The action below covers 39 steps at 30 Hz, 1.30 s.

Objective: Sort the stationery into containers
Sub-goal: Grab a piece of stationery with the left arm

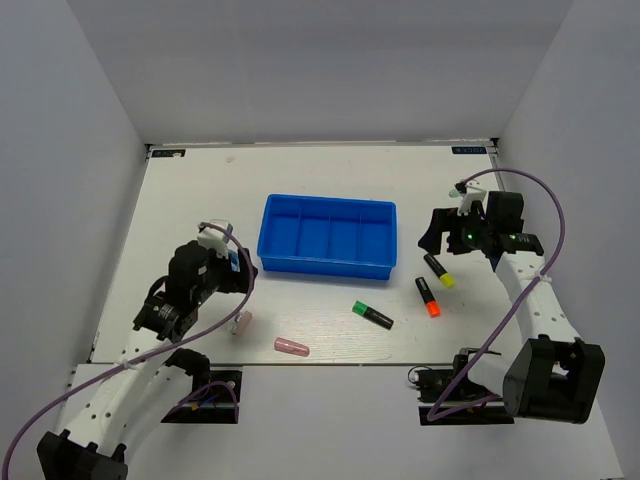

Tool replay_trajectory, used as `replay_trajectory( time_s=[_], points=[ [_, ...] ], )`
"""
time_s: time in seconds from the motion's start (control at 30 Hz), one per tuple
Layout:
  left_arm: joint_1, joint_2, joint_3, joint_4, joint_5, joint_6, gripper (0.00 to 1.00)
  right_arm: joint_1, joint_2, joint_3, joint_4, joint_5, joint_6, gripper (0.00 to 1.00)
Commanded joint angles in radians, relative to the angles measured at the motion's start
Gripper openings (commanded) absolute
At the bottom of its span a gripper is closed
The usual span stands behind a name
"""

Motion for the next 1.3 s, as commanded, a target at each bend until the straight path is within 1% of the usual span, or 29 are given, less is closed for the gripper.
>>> replay_trajectory(
  time_s=[0.0,0.13,0.17,0.2,0.23,0.27,0.3,0.33,0.37,0.4,0.43,0.47,0.5,0.53,0.57,0.63,0.7,0.73,0.93,0.97,1.1,1.23,1.27],
  points=[
    [0.002,0.017,0.032,-0.022,0.054,0.026,1.0,-0.002,-0.01,-0.01,-0.003,0.007,0.006,0.9],
    [0.002,0.049,0.046,-0.016,0.039,0.026,1.0,-0.003,-0.04,-0.026,0.0,-0.037,-0.05,0.9],
    [0.002,0.085,0.05,-0.034,0.034,0.032,1.0,0.0,-0.051,-0.029,-0.009,-0.044,-0.069,0.9],
    [0.004,0.101,0.066,-0.041,0.021,0.032,0.96,-0.002,-0.065,-0.03,-0.021,-0.06,-0.111,0.75],
    [0.004,0.121,0.09,-0.077,0.01,0.028,0.91,-0.002,-0.07,-0.041,-0.021,-0.101,-0.116,0.55],
    [0.004,0.183,0.115,-0.091,-0.033,0.014,0.67,0.0,-0.083,-0.044,-0.024,-0.099,-0.126,0.28],
    [0.008,0.21,0.13,-0.11,-0.054,0.002,0.42,0.0,-0.083,-0.043,-0.024,-0.097,-0.121,0.0],
    [0.011,0.251,0.147,-0.131,-0.099,-0.038,0.15,0.0,-0.086,-0.046,-0.024,-0.099,-0.118,0.0],
    [0.025,0.273,0.194,-0.183,-0.131,-0.078,0.0,-0.005,-0.088,-0.043,-0.026,-0.09,-0.116,0.0],
    [0.04,0.308,0.21,-0.192,-0.136,-0.09,0.0,0.0,-0.093,-0.043,-0.027,-0.091,-0.119,0.0],
    [0.051,0.332,0.214,-0.196,-0.134,-0.11,0.0,-0.002,-0.091,-0.043,-0.035,-0.093,-0.127,0.56],
    [0.063,0.342,0.225,-0.183,-0.134,-0.118,0.01,0.0,-0.091,-0.043,-0.035,-0.085,-0.126,0.76],
    [0.073,0.372,0.227,-0.182,-0.136,-0.12,0.41,0.0,-0.088,-0.041,-0.038,-0.087,-0.127,0.84],
    [0.085,0.388,0.239,-0.179,-0.134,-0.124,0.66,-0.002,-0.083,-0.043,-0.05,-0.087,-0.133,0.89],
    [0.099,0.406,0.256,-0.182,-0.107,-0.118,0.76,0.0,-0.08,-0.041,-0.049,-0.085,-0.136,0.9],
    [0.112,0.487,0.291,-0.209,-0.098,-0.077,0.85,-0.002,-0.077,-0.041,-0.057,-0.087,-0.138,0.9],
    [0.126,0.559,0.343,-0.231,-0.105,-0.045,0.93,0.0,-0.076,-0.044,-0.055,-0.093,-0.146,0.9],
    [0.148,0.601,0.355,-0.252,-0.131,-0.035,1.0,-0.002,-0.074,-0.04,-0.06,-0.097,-0.146,0.9],
    [0.177,0.699,0.339,-0.176,-0.162,0.021,1.0,-0.003,-0.077,-0.038,-0.067,-0.116,-0.143,0.9],
    [0.183,0.748,0.34,-0.164,-0.167,0.026,0.99,-0.003,-0.08,-0.04,-0.072,-0.114,-0.144,0.9],
    [0.201,0.814,0.327,-0.134,-0.168,0.051,0.98,-0.003,-0.083,-0.041,-0.083,-0.117,-0.15,0.9],
    [0.201,0.856,0.299,-0.07,-0.174,0.071,0.95,-0.006,-0.09,-0.04,-0.081,-0.131,-0.152,0.9],
    [0.202,0.865,0.293,-0.055,-0.179,0.071,0.92,-0.006,-0.088,-0.04,-0.081,-0.131,-0.15,0.9]
  ],
)
